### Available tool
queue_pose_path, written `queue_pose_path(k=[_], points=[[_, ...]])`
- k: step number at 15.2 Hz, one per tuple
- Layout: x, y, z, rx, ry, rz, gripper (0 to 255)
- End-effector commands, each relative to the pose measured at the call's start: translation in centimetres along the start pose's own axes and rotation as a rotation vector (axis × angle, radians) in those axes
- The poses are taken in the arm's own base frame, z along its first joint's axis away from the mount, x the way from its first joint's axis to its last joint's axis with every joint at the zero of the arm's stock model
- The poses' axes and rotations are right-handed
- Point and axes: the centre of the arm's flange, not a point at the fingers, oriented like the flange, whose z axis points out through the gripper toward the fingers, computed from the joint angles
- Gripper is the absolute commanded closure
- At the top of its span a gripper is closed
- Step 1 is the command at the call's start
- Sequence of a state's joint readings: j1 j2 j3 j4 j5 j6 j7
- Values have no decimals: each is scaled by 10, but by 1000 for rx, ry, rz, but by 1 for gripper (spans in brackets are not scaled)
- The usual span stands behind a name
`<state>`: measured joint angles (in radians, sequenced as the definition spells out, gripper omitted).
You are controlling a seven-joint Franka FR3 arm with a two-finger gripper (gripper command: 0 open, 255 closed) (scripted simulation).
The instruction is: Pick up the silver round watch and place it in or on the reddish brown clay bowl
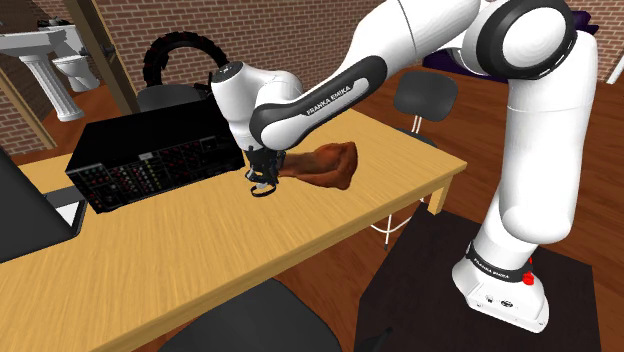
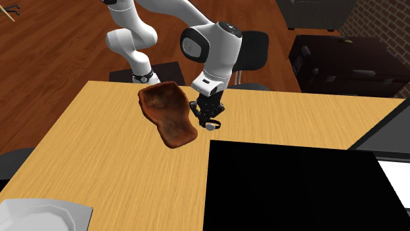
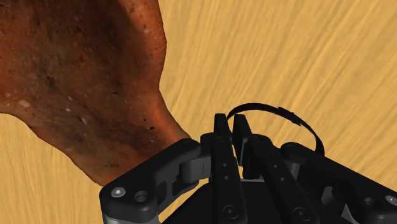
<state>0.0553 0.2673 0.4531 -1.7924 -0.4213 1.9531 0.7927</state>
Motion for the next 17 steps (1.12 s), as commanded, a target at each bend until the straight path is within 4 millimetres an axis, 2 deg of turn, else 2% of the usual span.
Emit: queue_pose_path(k=[1, 2, 17], points=[[0, -1, 0, 1, -1, -1, 255], [0, -1, 0, 1, -1, -1, 255], [9, 19, -76, 1, -1, -1, 255]])
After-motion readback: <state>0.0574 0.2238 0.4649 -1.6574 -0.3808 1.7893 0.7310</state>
